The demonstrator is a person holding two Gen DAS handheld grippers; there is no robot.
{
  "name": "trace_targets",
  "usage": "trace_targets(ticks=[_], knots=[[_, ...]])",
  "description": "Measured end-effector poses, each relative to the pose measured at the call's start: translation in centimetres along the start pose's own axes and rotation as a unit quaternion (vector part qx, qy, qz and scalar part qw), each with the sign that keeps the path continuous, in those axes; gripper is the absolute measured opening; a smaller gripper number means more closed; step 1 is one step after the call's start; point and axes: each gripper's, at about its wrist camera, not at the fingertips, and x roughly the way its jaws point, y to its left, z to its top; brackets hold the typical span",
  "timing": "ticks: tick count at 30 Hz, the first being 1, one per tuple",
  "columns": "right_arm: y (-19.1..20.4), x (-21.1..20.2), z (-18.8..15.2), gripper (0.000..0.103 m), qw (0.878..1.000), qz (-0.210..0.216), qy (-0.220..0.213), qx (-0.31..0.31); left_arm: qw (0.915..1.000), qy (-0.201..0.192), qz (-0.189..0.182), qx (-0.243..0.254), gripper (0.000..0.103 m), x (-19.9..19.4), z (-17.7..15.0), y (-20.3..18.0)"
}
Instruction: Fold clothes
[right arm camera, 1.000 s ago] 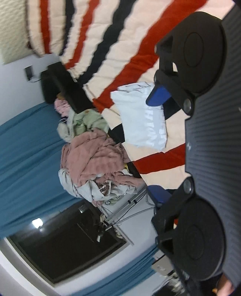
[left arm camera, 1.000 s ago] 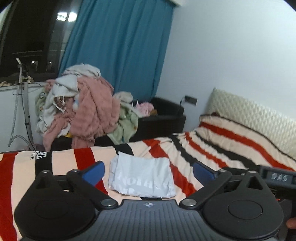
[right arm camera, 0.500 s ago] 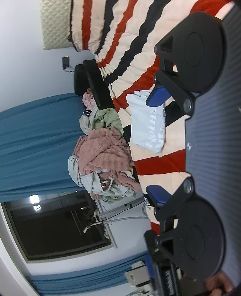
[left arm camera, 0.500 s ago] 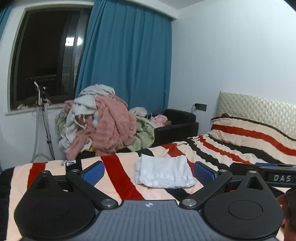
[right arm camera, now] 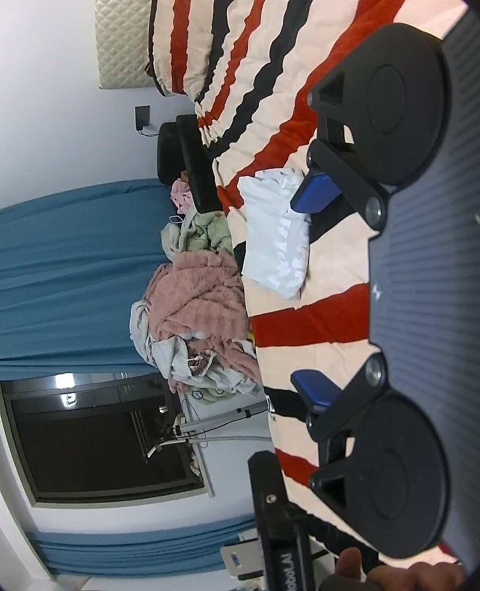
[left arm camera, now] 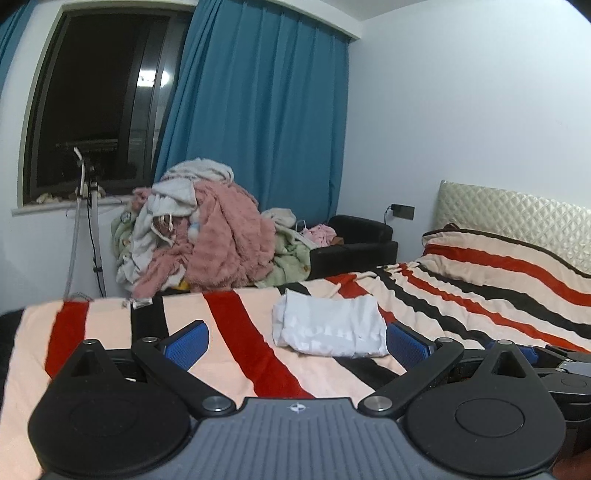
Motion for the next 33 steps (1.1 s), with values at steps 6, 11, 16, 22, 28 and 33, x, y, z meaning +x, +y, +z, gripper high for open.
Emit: trace_targets(ticks=[6, 11, 16, 22, 28, 33], knots=[[0.0, 0.5, -1.3, 0.093, 1.000, -0.007, -0.007, -0.019, 0.9999, 0.013, 0.000, -0.009, 0.103, 1.4, -1.3, 1.0], [-0.4, 1.1, -1.8, 0.093, 1.000, -0.014, -0.003, -0.014, 0.9998, 0.014, 0.010, -0.009, 0.103, 1.6, -1.8, 1.6], [-0.4, 1.6, -2.0, 0.093, 1.000, -0.017, 0.005, -0.015, 0.9998, 0.018, 0.005, -0.005, 0.103, 2.1, -1.8, 1.5], [-0.6, 1.7, -2.0, 0.093, 1.000, -0.016, 0.005, -0.012, 0.9993, 0.034, 0.006, -0.018, 0.103, 3.1, -2.4, 1.7], [-0.6, 1.8, -2.2, 0.093, 1.000, -0.018, 0.010, -0.008, 0.9995, 0.030, 0.006, -0.010, 0.103, 2.9, -2.4, 1.2], [-0.7, 1.9, -2.2, 0.093, 1.000, -0.021, 0.013, -0.005, 0.9995, 0.028, 0.006, -0.009, 0.103, 2.7, -2.3, 1.0]])
